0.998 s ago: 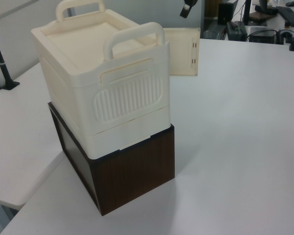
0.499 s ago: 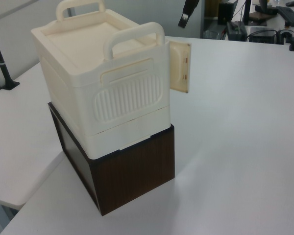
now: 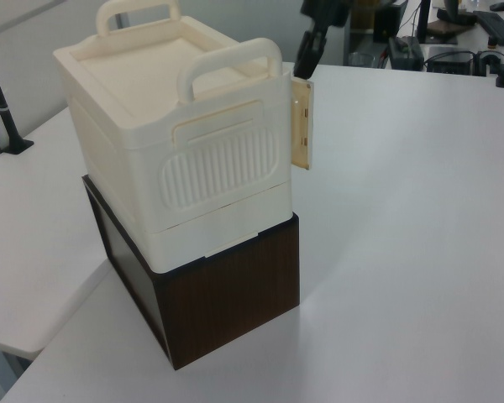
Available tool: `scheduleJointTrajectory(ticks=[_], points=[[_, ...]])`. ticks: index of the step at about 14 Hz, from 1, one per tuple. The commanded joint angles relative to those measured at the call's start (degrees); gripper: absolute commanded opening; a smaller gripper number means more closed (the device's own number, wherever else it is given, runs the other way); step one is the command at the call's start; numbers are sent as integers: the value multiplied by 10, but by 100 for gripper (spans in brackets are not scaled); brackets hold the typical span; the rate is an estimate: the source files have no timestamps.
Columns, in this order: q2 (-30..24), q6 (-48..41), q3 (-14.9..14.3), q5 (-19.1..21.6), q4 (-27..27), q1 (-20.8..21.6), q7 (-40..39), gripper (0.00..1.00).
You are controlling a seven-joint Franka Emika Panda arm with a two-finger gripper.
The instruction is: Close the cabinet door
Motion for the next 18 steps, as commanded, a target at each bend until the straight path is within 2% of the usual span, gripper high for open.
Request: scheduleJointTrajectory(ticks=[1,6,10,14,16,18], points=[[14,90,-6,11,-4,26,-14,0],[19,113,-6,15,-6,24,-15,0],[10,57,-15,0,-16,7,-15,0],[-16,-49,-18,-74,-25,-59,-14,0],[-29,-128,-47,-95,-28,-90,-14,0],[-37,-178,-62,-129,-36,-98,-12,0]])
